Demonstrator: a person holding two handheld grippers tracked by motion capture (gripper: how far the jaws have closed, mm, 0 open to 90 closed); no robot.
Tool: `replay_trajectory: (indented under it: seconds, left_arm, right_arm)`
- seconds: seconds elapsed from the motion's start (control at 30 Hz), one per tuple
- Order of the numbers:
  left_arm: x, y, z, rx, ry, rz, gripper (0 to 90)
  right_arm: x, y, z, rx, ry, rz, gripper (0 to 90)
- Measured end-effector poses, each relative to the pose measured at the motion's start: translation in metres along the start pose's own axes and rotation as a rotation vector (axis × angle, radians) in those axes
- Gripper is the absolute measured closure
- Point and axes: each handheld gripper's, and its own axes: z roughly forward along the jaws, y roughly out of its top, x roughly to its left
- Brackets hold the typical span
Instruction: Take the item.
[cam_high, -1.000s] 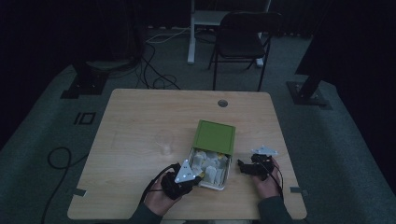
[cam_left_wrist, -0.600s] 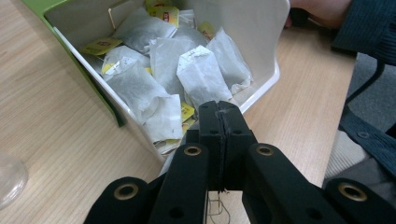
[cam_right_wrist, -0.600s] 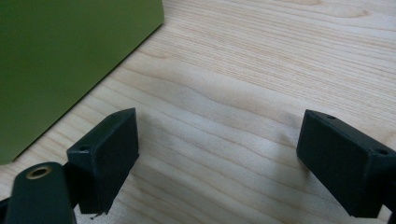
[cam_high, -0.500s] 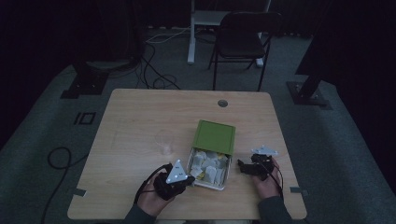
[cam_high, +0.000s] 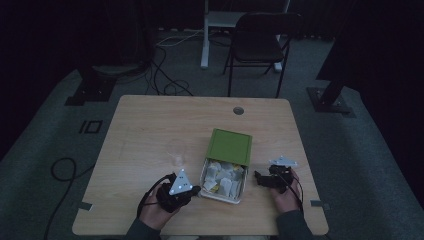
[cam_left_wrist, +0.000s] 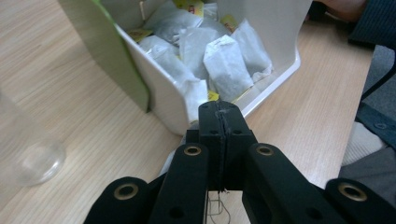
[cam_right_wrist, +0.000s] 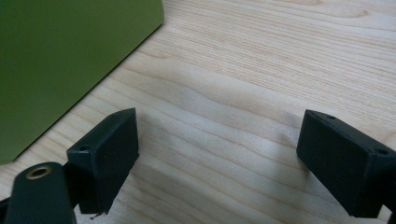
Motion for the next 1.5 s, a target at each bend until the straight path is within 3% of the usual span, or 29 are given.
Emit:
replay_trajectory:
  seconds: [0.7, 1.17, 1.5]
  left_arm:
    - [0.022, 0.003, -0.013, -0.029, 0.028, -0.022, 90.0]
    - [0.039, 0.001, -0.016, -0.051, 0.012, -0.051, 90.0]
    - [0.051, 0.002, -0.020, -0.055, 0.025, -0.063, 90.0]
  right_arm:
    - [0.000, 0.000, 0.000, 0.000, 0.000, 0.000, 12.6]
    - [0.000, 0.000, 0.000, 0.000, 0.000, -0.002, 12.6]
    - [0.000, 0.000, 0.000, 0.000, 0.000, -0.001, 12.6]
